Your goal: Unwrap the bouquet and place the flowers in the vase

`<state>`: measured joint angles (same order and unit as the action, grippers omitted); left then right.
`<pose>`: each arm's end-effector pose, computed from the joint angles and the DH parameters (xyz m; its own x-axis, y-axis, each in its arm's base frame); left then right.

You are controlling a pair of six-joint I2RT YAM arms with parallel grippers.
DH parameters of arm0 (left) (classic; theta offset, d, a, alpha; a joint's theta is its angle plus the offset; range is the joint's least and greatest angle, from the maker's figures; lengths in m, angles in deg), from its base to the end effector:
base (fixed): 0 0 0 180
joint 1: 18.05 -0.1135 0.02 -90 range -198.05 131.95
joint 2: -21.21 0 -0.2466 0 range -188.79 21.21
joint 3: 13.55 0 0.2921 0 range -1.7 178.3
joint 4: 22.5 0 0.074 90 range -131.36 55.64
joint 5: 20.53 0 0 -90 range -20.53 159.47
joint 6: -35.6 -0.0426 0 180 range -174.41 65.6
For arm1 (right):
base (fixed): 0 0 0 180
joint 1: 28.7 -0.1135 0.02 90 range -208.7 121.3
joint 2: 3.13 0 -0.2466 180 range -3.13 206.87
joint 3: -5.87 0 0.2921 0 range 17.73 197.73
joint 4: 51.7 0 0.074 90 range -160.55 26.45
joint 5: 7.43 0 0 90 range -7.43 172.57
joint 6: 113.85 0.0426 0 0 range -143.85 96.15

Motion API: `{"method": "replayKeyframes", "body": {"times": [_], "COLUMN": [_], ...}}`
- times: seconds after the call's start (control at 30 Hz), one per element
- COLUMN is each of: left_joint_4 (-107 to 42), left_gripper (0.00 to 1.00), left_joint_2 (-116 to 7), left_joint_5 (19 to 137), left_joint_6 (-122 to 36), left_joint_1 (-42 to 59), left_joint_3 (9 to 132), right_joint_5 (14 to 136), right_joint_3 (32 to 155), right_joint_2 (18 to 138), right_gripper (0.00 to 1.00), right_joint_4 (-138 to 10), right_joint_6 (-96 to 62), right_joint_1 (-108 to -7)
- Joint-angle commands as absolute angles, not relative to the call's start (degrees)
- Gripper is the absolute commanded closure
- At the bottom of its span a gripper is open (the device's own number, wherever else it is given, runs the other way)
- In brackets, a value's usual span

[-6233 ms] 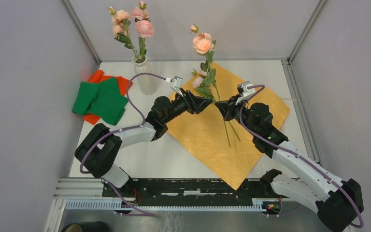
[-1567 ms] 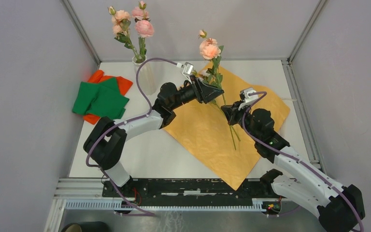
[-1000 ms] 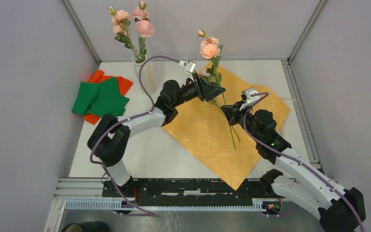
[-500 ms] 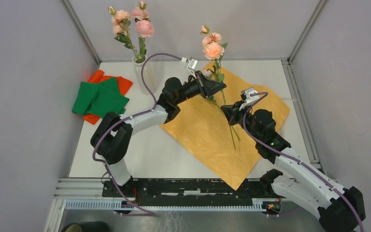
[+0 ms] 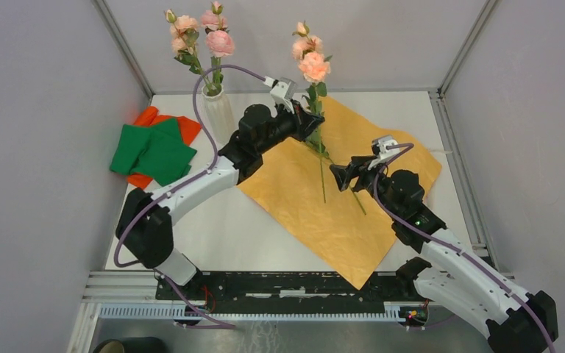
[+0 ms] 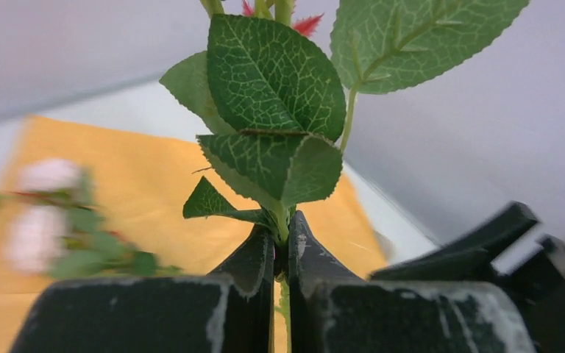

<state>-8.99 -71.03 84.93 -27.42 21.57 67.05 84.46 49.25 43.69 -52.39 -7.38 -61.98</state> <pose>0.3245 -0.2834 0.3047 -0.3495 -0.2783 -0.8946 0.7420 0.5008 -0.4457 0.2174 0.1410 0.2674 -0.2054 0.2041 -0.9572 -0.4825 0.8298 0.2805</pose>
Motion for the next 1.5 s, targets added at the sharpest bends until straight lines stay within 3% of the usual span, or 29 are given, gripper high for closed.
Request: {"method": "replayKeyframes", "body": {"times": [0.0,0.27,0.53,0.7,1.17,1.47], "left_joint_4": [-24.3,-31.5,-32.0,-32.0,-19.8,-20.1], "left_gripper": [0.98,0.98,0.98,0.98,0.98,0.98], "left_joint_2": [-63.4,-60.6,-62.4,-64.4,-67.3,-72.8], "left_joint_5": [64.7,50.9,53.8,53.2,51.9,53.5], "left_joint_6": [-48.4,-59.2,-58.1,-59.9,-63.6,-63.5], "left_joint_1": [20.3,10.5,-1.7,-2.5,-3.8,-6.4], "left_joint_3": [75.5,84.5,96.1,101.4,97.9,99.7], "right_joint_5": [87.9,88.8,87.8,87.5,87.4,88.0], "right_joint_3": [47.9,46.0,45.0,44.3,44.8,44.5], "right_joint_2": [40.2,40.4,42.5,43.5,44.0,44.0], "right_gripper": [0.23,0.25,0.25,0.25,0.26,0.26], "right_joint_4": [-49.9,-49.6,-48.4,-47.3,-47.9,-48.3], "right_joint_6": [-7.6,-8.6,-9.7,-9.6,-10.8,-11.4], "right_joint_1": [-62.2,-62.2,-62.1,-62.2,-62.2,-62.1]}}
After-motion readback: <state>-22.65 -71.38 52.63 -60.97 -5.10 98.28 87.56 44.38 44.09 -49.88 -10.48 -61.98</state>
